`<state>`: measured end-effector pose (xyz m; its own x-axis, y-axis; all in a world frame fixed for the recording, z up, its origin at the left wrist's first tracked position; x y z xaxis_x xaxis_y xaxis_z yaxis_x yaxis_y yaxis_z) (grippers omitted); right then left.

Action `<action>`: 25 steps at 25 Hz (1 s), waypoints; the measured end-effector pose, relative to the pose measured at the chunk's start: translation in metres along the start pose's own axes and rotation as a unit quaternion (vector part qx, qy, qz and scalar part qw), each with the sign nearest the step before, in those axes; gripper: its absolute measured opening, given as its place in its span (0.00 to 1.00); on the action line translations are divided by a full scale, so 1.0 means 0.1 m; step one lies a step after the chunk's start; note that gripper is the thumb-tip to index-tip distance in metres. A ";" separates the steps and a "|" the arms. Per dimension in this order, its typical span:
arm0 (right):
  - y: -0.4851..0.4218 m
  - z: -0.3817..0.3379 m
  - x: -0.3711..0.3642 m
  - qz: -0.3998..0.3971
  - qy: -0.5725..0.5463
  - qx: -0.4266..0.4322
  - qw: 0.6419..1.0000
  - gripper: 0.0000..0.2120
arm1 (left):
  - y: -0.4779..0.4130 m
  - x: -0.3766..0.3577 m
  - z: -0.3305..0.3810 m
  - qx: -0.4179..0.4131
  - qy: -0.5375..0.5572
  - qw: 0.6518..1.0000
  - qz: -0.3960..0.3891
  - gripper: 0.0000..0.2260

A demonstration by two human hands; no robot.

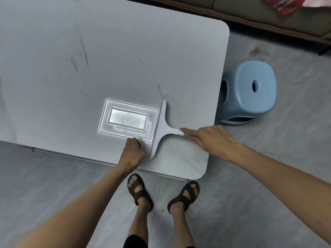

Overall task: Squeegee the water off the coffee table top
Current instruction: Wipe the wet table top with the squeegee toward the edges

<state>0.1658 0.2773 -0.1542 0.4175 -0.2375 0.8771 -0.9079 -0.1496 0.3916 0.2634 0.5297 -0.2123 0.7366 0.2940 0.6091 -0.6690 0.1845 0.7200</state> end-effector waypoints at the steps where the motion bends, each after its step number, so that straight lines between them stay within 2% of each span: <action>1: 0.21 0.12 -0.02 0.005 0.002 -0.032 0.999 0.21 | 0.00 -0.07 0.05 -0.014 -0.020 1.000 -0.009 0.06; 6: 1.32 0.59 -0.10 0.034 -0.021 -0.154 0.987 0.22 | 0.04 -0.36 0.17 -0.041 -0.086 0.995 -0.041 0.08; 10: 1.77 0.65 -0.01 0.036 -0.014 -0.200 0.979 0.20 | 0.13 -0.48 0.24 -0.058 -0.085 0.994 -0.044 0.08; 12: 1.67 0.49 0.07 0.044 -0.016 -0.162 0.986 0.21 | 0.16 -0.44 0.22 -0.050 -0.059 0.997 -0.016 0.07; 14: 1.35 0.17 0.12 0.048 -0.020 -0.074 0.996 0.21 | 0.18 -0.30 0.12 -0.008 -0.019 0.999 0.029 0.07; 17: 0.56 -0.47 0.01 -0.047 0.000 0.069 0.996 0.20 | 0.16 0.02 -0.21 0.062 0.040 0.993 0.096 0.10; 19: 0.02 -0.88 -0.07 -0.066 0.015 0.140 0.988 0.20 | 0.13 0.27 -0.50 0.107 0.067 0.982 0.138 0.10; 22: -0.64 -1.29 -0.11 -0.044 0.022 0.177 0.983 0.20 | 0.09 0.54 -0.83 0.128 0.091 0.976 0.154 0.07; 25: -1.09 -1.50 -0.12 -0.014 0.016 0.164 0.986 0.19 | 0.02 0.69 -0.97 0.116 0.091 0.979 0.140 0.07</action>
<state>0.2542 0.4405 -0.1661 0.4356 -0.1988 0.8779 -0.8330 -0.4587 0.3094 0.3034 0.6417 -0.2009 0.4842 0.4692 0.7385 -0.7857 -0.1382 0.6030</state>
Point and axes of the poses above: each hand's wrist, its own y-axis away from the middle knuckle, its own x-axis out of the back of the hand, z = x × y, the point moved 4 cm from there along -y, towards the middle knuckle, and after that the axes turned 6 degrees about x, right-handed, at the moved point
